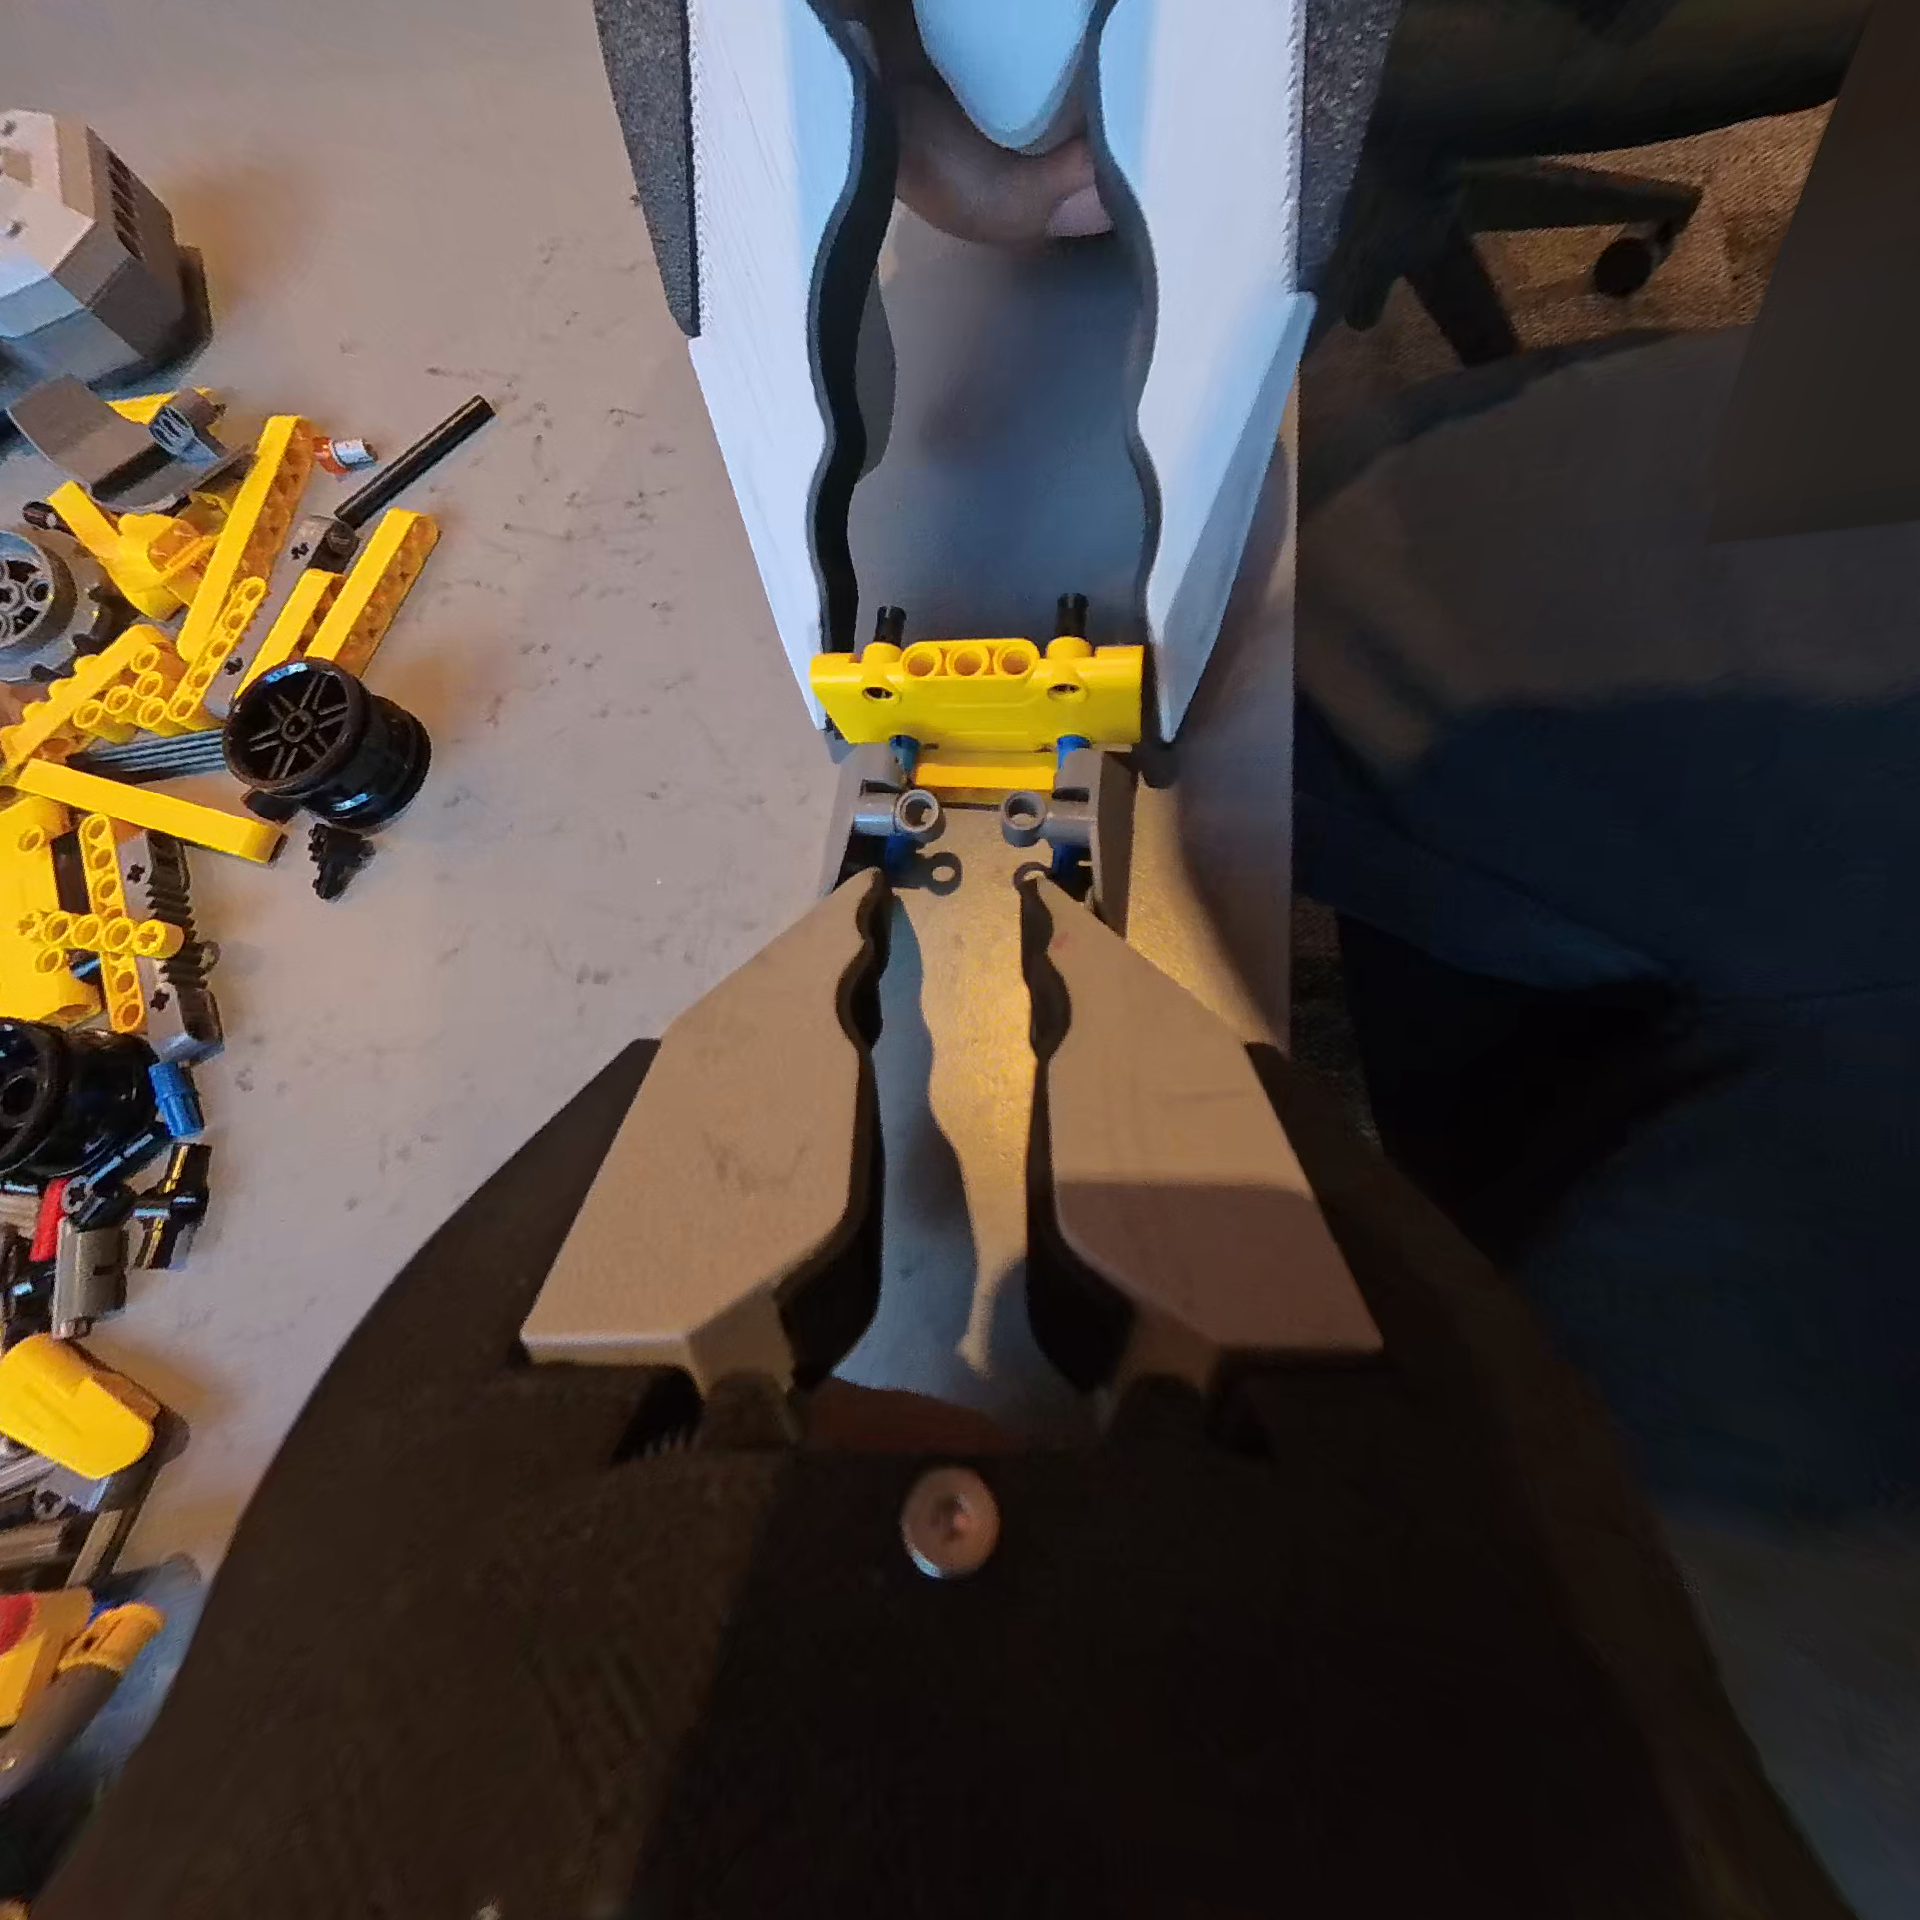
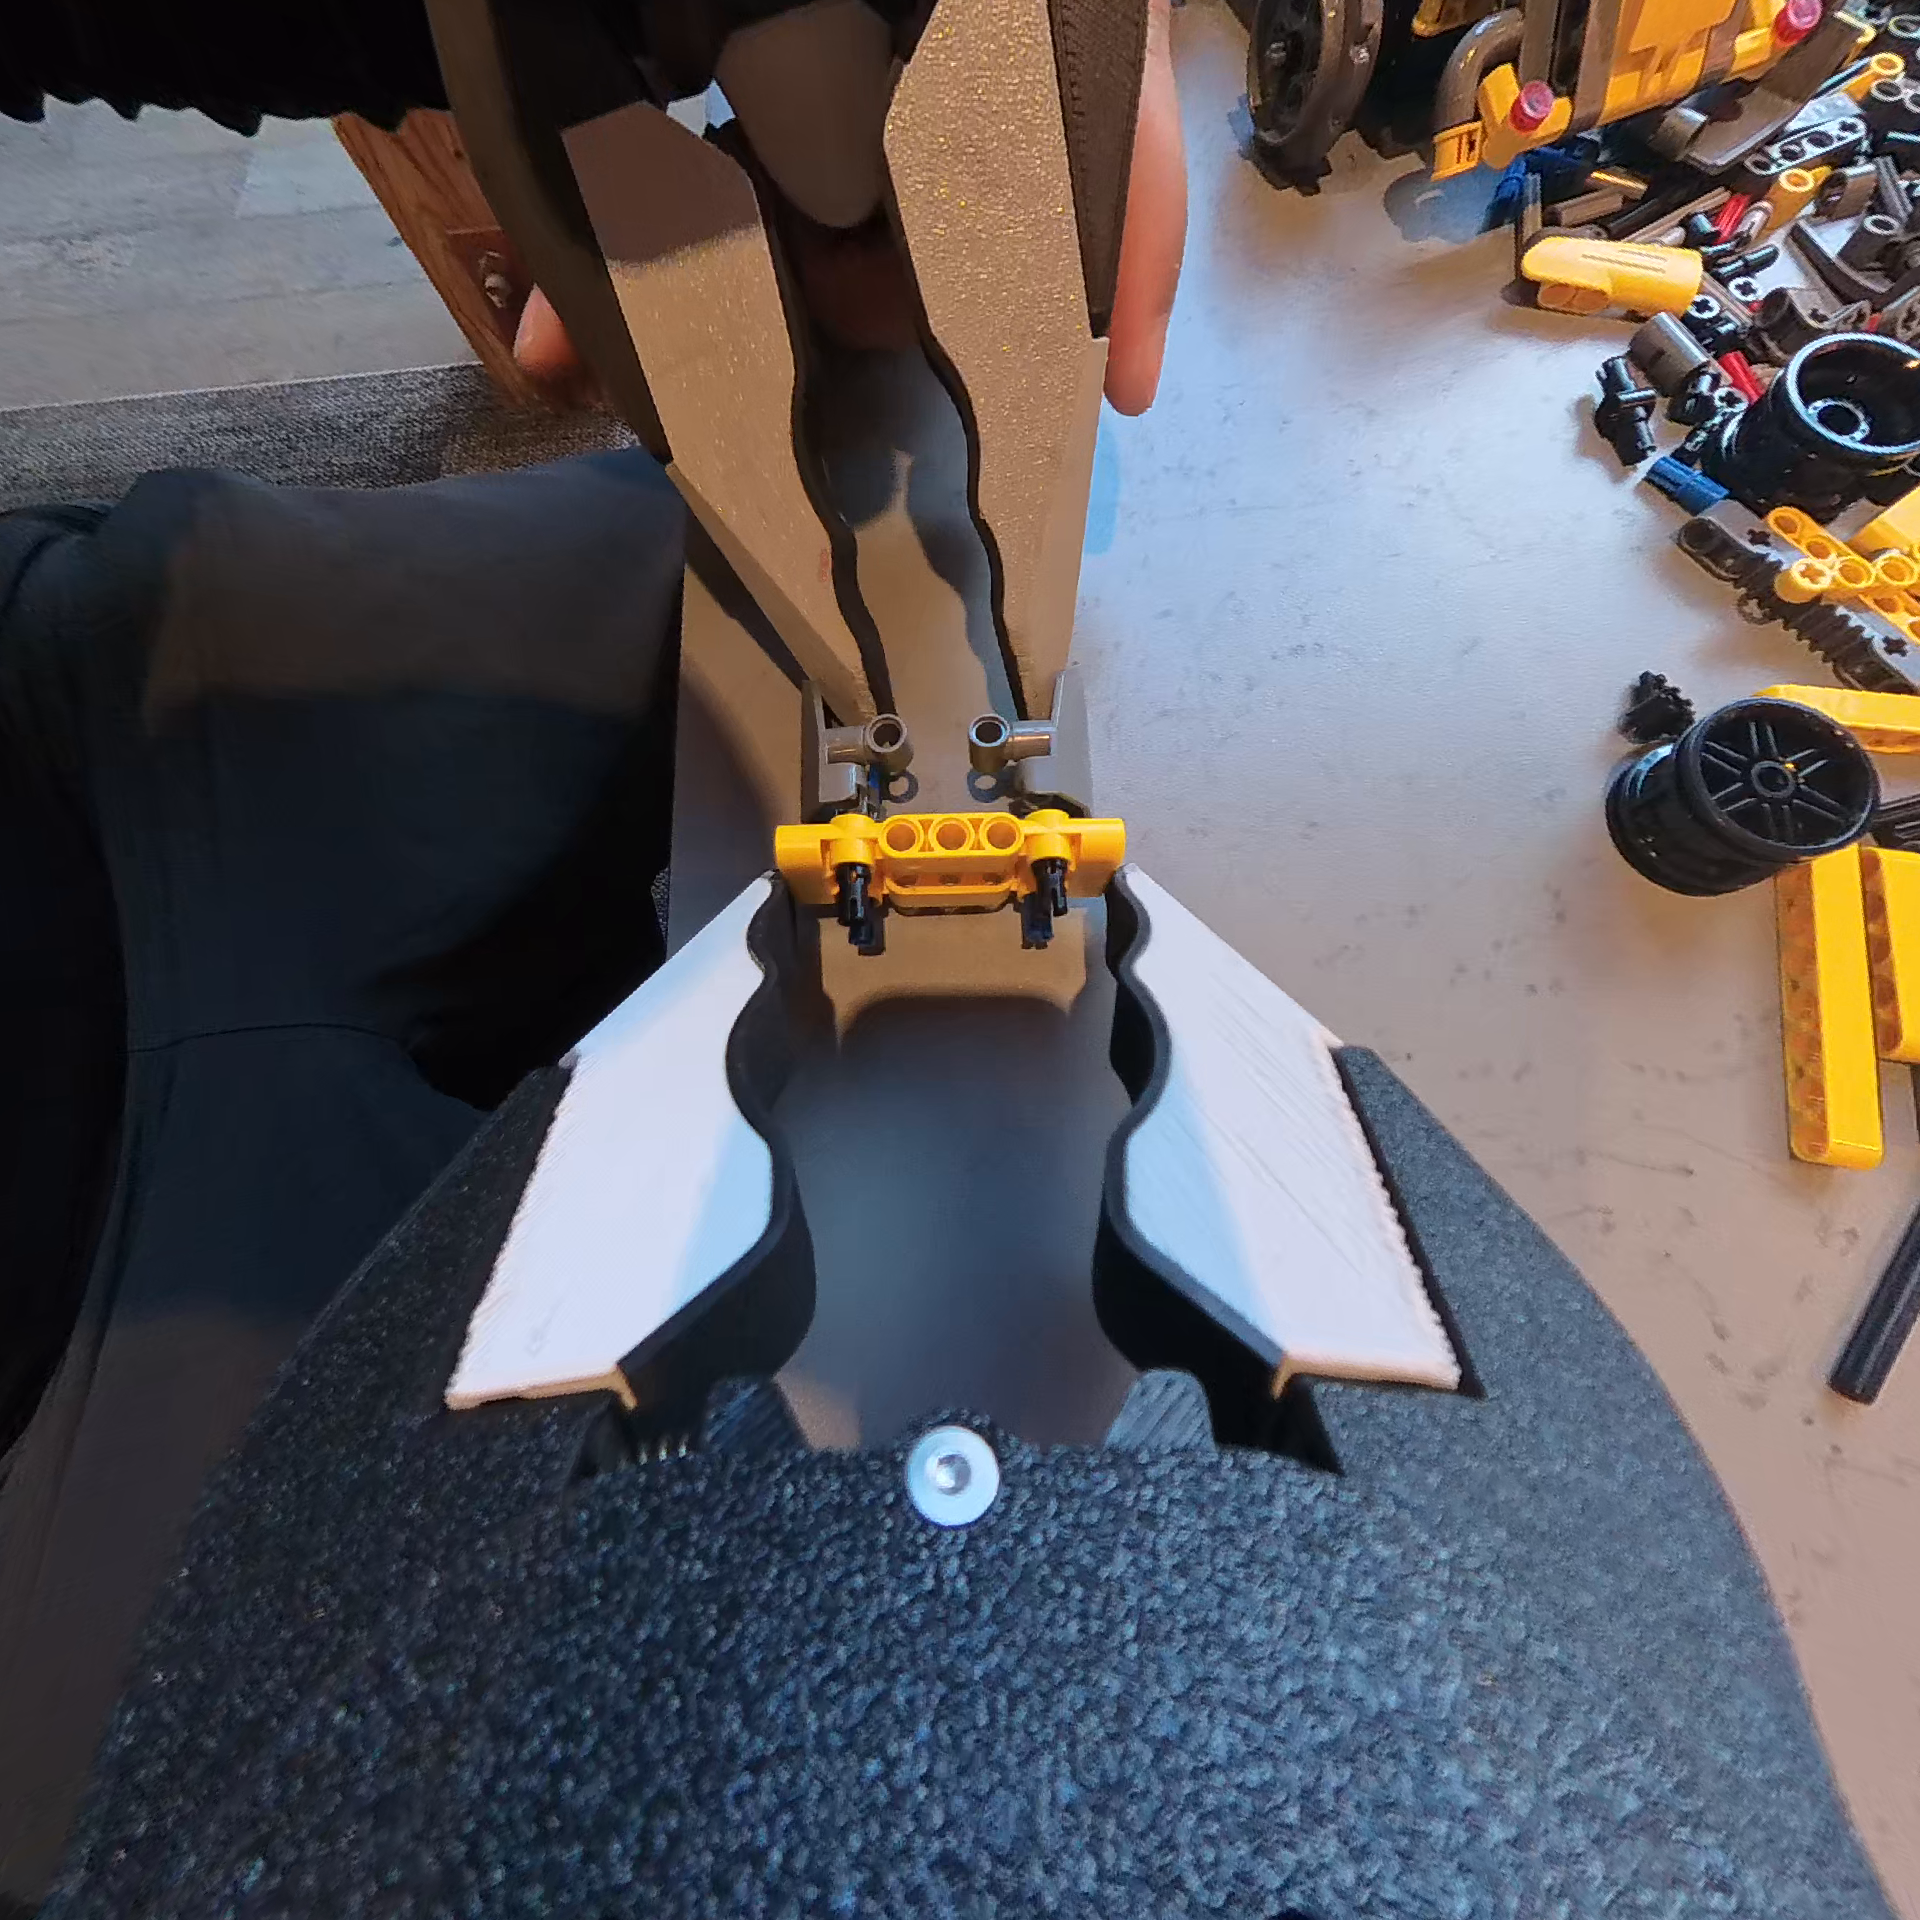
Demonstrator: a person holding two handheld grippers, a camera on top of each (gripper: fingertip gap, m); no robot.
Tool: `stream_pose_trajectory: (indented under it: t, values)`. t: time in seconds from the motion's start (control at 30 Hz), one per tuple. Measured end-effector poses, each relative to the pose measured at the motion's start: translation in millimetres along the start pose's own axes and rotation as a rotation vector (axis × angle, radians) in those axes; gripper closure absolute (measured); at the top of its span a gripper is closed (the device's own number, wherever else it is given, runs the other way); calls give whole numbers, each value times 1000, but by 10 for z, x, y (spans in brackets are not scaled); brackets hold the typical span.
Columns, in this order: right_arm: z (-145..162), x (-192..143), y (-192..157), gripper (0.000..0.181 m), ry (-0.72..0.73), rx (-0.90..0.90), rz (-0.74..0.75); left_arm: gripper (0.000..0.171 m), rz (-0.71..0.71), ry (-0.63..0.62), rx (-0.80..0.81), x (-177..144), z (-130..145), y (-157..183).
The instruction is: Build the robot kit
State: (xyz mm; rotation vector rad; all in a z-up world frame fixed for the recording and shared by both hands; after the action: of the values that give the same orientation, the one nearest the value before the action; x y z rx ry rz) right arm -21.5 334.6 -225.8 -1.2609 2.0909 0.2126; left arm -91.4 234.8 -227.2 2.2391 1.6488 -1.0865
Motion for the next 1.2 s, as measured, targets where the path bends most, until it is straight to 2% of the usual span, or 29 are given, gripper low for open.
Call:
stream_pose_trajectory:
  t: [0.43, 0.5, 0.57, 0.6, 0.7, 0.83, 1.2]
  values:
    - [0, -1, 4, 122, 3, 6, -4, 142, 14, 5, -50, -53, 21, -32]
    - [1, 0, 4, 122, 2, 7, -5, 146, -18, 7, -35, -38, 14, -42]
    - [2, 5, 3, 122, -1, 6, -5, 157, -47, -2, -22, -21, 18, -61]
    - [3, 6, 2, 122, -3, 5, -6, 159, -42, 2, -22, -23, 16, -54]
    - [2, 6, 1, 122, -3, 5, -8, 147, 21, -13, -87, -29, 14, -29]
    - [4, 12, -3, 122, -6, 2, -10, 147, 87, -42, -153, -30, 47, -42]
    - [-8, 13, 6, 122, -4, 0, -6, 149, 77, -41, -116, -1, 34, -49]
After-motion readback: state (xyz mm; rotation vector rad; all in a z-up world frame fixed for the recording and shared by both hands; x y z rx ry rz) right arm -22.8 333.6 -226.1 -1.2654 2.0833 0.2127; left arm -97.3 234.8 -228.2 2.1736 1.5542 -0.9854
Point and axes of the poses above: each gripper's, where its closed fingertips meet, x out along the fingers, z out of its underside, y = z × x across the jaws, the point moved 7 cm from there along -x, back along the fingers, and after that the axes turned 13 degrees about -z, right-handed, at the moved point
